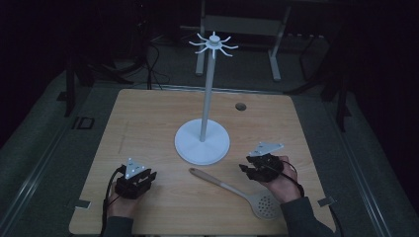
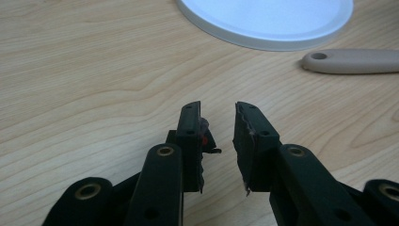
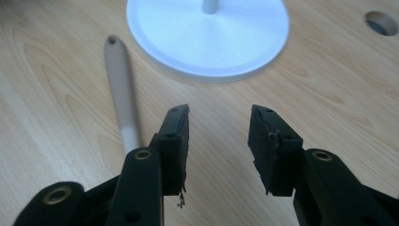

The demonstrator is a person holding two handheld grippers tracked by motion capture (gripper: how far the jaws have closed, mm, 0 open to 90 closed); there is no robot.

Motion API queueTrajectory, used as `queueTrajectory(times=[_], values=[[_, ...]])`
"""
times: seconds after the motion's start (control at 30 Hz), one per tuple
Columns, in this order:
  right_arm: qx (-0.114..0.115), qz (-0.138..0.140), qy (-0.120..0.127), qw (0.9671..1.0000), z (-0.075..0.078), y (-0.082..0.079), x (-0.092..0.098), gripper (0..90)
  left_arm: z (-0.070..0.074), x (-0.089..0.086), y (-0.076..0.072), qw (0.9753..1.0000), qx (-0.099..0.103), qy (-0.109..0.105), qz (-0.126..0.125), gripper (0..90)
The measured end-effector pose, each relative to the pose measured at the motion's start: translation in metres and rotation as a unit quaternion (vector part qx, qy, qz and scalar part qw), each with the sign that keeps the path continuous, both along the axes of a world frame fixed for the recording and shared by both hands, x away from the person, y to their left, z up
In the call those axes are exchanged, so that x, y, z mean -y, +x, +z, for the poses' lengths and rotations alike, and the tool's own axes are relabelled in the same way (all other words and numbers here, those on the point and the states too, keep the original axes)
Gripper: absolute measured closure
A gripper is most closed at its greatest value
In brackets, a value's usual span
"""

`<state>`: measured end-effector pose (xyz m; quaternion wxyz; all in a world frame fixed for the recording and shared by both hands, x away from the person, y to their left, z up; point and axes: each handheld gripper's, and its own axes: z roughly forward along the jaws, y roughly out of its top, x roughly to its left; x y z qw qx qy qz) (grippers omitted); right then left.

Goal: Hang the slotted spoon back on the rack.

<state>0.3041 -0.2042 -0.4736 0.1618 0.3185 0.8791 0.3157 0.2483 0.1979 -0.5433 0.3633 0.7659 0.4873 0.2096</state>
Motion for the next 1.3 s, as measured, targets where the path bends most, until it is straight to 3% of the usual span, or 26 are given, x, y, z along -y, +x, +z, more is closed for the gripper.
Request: queueTrajectory(times=[0.33,0.53,0.8,1.0,1.13,1.3], values=[[-0.029,0.034,-0.037,0.9983,-0.008,0.008,-0.023,56.9,-0.001,-0.002,0.0,1.0,0.001,-0.003,0.006,71.8],[-0.04,0.066,-0.065,0.9949,-0.016,0.008,-0.039,59.6,0.0,-0.002,0.0,1.0,0.002,-0.001,0.006,71.8],[-0.056,0.084,-0.08,0.9916,-0.019,0.011,-0.052,60.5,-0.001,-0.002,0.0,1.0,0.001,0.0,0.008,72.0],[-0.078,0.099,-0.091,0.9879,-0.024,0.013,-0.06,60.2,-0.001,-0.001,0.001,1.0,0.0,0.002,0.005,72.0],[-0.106,0.11,-0.111,0.9819,-0.031,0.015,-0.065,60.0,-0.001,-0.001,0.001,1.0,0.0,0.001,0.005,72.0],[-0.117,0.12,-0.12,0.9784,-0.037,0.017,-0.069,61.4,-0.001,-0.001,0.001,1.0,-0.001,0.002,0.004,71.9]])
